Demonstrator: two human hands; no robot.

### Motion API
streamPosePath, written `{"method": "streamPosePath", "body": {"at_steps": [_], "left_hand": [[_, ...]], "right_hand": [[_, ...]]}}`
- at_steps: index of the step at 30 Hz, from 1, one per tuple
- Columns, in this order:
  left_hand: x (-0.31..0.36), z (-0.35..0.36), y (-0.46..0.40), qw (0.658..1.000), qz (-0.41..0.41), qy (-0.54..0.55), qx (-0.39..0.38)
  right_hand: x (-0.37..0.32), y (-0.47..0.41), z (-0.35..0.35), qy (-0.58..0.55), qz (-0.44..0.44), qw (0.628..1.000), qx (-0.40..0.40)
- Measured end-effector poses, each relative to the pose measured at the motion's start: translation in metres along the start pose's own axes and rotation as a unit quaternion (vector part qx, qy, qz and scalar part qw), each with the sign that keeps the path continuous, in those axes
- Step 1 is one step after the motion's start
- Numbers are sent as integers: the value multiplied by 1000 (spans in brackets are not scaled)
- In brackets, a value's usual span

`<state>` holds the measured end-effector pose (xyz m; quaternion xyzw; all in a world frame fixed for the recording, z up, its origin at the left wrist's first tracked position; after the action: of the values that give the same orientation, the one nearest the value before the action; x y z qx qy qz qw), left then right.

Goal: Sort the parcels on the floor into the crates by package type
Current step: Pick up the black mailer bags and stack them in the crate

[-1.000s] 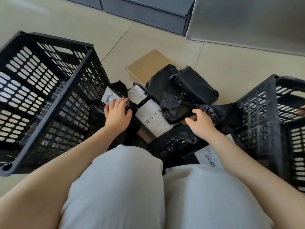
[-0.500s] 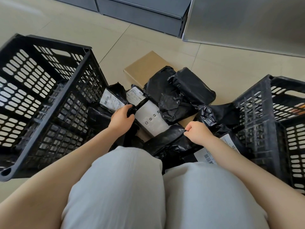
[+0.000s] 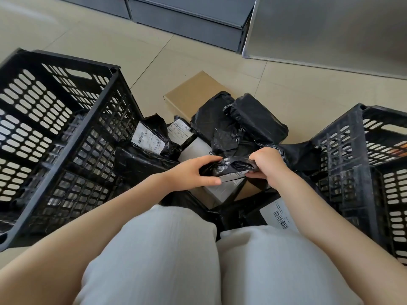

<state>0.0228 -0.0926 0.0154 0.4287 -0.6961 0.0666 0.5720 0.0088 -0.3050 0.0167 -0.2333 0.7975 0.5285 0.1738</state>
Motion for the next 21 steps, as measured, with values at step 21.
{"method": "streamPosePath", "body": {"at_steps": [21], "left_hand": [[-31, -61, 15, 950, -71, 168, 254]], "right_hand": [[-24, -18, 38, -63, -74, 990, -99]]}}
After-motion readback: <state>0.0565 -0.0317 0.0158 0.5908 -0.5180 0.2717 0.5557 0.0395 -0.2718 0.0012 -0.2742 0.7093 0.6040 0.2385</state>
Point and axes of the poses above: each hand's wrist, its own y-axis away from the middle knuckle, its own z-axis out of the palm, x = y × z, the point moved 6 cm from there along -y, towards the middle knuckle, and after that the axes turned 8 degrees about y, right-handed, at the moved point
